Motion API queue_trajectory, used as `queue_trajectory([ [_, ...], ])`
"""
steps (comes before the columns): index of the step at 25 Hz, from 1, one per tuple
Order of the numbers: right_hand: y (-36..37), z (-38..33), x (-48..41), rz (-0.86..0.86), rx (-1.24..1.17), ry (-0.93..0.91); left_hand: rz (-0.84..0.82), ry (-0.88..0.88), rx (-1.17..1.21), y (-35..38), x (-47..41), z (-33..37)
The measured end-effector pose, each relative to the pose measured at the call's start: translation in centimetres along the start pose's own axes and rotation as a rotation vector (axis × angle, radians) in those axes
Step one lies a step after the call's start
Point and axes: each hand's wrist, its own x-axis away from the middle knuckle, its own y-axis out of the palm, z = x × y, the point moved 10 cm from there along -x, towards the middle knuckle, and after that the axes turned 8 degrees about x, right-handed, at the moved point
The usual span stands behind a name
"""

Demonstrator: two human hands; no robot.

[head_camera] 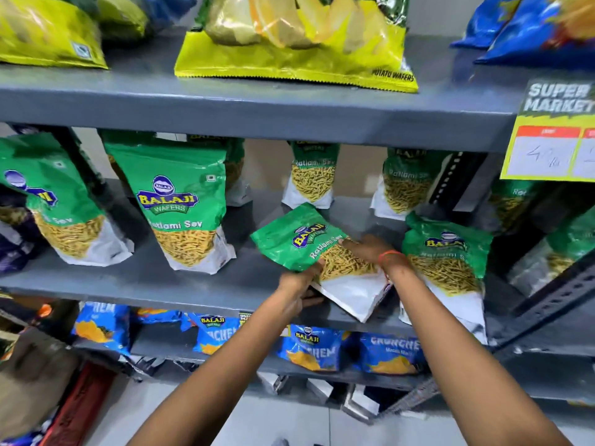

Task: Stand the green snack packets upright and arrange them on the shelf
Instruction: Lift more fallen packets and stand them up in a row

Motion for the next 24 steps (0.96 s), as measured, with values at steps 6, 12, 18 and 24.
queue_trajectory([
  [6,-2.1,-0.8,-0.3,0.211,-0.455,-0.114,-0.104,0.315,0.014,1.2,1.0,6.0],
  [12,-4.0,-3.1,1.0,0.514,-0.882,-0.333,-0.210,0.672,-0.170,2.0,0.0,13.8],
  [18,-1.6,-3.3,-0.5,0.479,-0.936,-0.323,-0.303,0.726,-0.414,2.4,-3.2,15.8],
  [24,0.8,-3.0,-1.4,0.272,-0.878,-0.252,-0.309,0.535,-0.526,0.7,-6.3,10.8],
])
